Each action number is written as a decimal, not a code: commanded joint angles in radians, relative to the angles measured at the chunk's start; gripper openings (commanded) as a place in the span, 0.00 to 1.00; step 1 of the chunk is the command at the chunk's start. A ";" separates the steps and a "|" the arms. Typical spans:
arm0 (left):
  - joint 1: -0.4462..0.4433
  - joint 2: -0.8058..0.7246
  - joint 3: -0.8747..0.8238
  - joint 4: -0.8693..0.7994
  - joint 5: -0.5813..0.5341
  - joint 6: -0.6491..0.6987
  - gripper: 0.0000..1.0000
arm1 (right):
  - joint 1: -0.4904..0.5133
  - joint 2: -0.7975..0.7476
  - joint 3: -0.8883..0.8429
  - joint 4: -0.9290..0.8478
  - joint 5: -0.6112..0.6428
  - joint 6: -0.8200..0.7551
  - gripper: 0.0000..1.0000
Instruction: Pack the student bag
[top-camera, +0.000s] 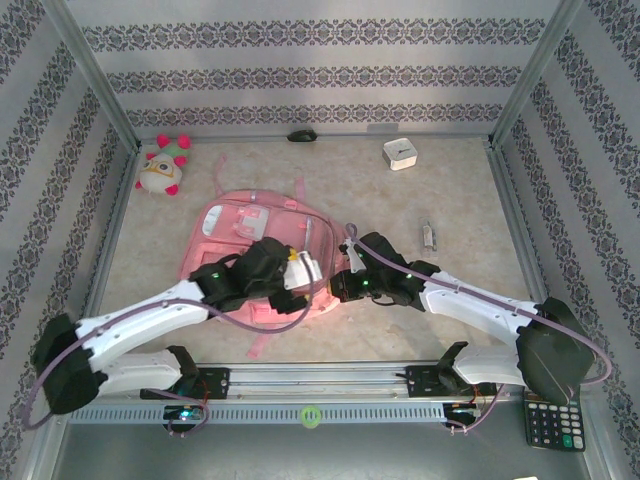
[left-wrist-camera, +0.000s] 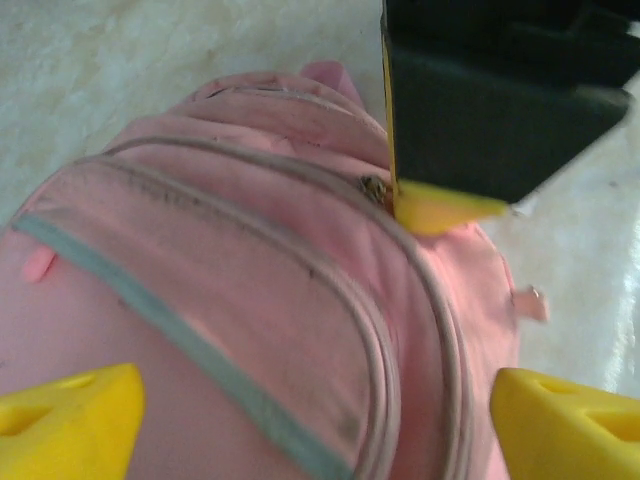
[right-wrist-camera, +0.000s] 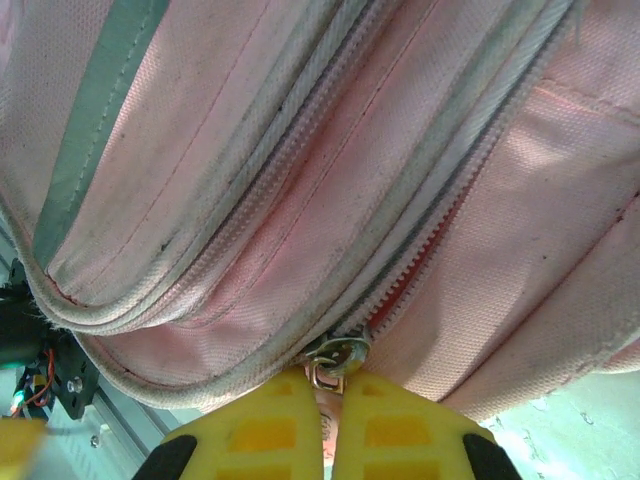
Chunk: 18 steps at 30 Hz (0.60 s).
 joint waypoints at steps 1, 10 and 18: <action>-0.045 0.085 0.030 0.102 -0.048 -0.073 0.92 | -0.005 -0.027 -0.011 0.032 0.010 0.017 0.00; -0.048 0.066 -0.072 0.056 0.132 0.073 0.24 | -0.063 -0.080 -0.044 0.015 0.005 0.029 0.00; 0.022 -0.217 -0.131 -0.339 0.337 0.351 0.00 | -0.130 -0.072 -0.082 -0.013 0.018 -0.037 0.00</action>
